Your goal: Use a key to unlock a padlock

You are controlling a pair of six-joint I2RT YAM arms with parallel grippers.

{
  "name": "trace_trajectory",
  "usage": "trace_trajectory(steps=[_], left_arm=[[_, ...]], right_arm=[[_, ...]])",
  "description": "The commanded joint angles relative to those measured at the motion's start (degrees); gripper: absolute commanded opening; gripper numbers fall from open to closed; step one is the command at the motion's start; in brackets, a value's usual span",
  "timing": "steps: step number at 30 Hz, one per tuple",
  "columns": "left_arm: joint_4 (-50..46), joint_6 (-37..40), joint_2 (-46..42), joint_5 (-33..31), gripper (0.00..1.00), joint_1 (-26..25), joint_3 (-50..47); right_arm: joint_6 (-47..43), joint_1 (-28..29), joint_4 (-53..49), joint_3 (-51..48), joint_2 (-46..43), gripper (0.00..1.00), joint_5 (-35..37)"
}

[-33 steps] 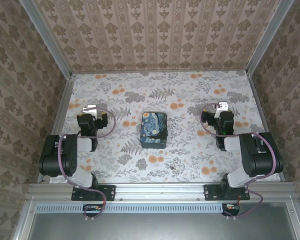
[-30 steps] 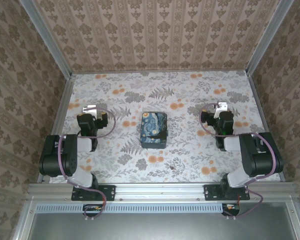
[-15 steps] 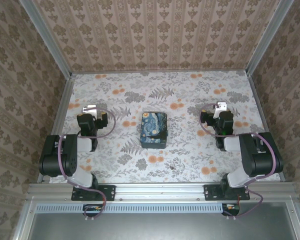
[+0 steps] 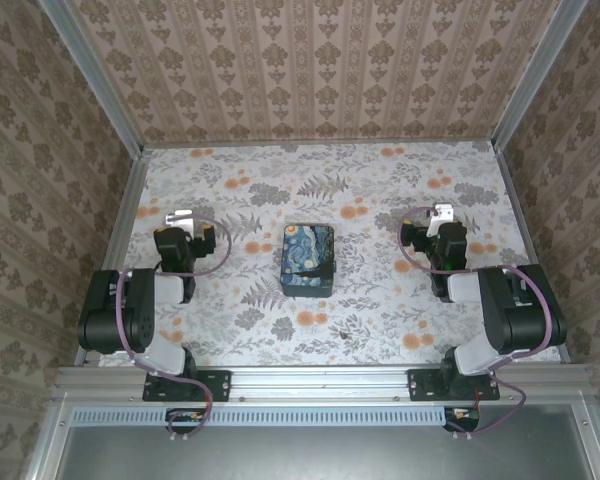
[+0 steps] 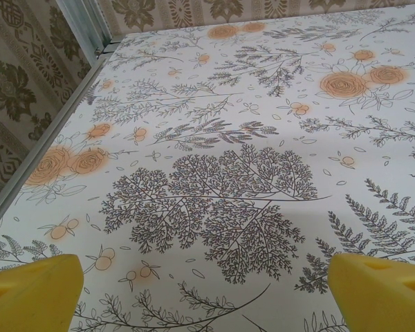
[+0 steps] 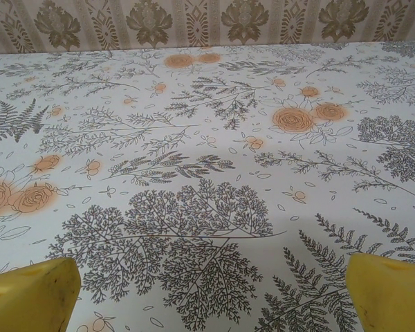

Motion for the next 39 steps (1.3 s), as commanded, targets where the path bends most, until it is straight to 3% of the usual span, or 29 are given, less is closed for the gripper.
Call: trace_trajectory(steps=[1,7,11,14,18,21,29,32,39], left_arm=[[0.34,-0.63,-0.18,1.19,1.0,0.41,0.96],[2.26,-0.12,-1.64,1.47,1.0,0.24,-0.51],[-1.57,-0.44,-6.0,0.06,1.0,0.13,-0.5],[-8.12,-0.61,-10.31,-1.07,1.0,-0.03,1.24],[-20.57,-1.01,-15.47,-2.75,1.0,-0.51,5.48],[-30.76,-4.39,-19.23,-4.48,1.0,-1.35,9.61],[-52.13,-14.97,-28.95,-6.69,1.0,-5.8,17.48],[-59.78,-20.36,-31.06,-5.46,1.0,-6.99,20.39],[-70.36,-26.84,-29.9,1.7,1.0,-8.81,26.13]], right_arm=[[-0.11,0.0,-0.64,0.94,-0.01,1.0,-0.68],[1.46,-0.49,-1.93,0.87,-2.03,1.0,1.32],[2.21,-0.49,-4.43,0.37,-5.81,1.0,3.99],[2.64,-0.58,-9.67,1.58,-8.73,0.99,4.42],[4.04,-0.58,-24.62,8.33,-13.03,1.0,0.63],[14.57,-0.66,-30.52,11.39,-14.84,0.99,1.19],[29.77,-1.05,-38.29,13.69,-16.5,0.96,-19.33],[33.11,1.37,-41.63,13.29,-16.18,0.9,-23.63],[39.4,14.92,-44.44,7.56,-19.35,0.88,-20.56]])
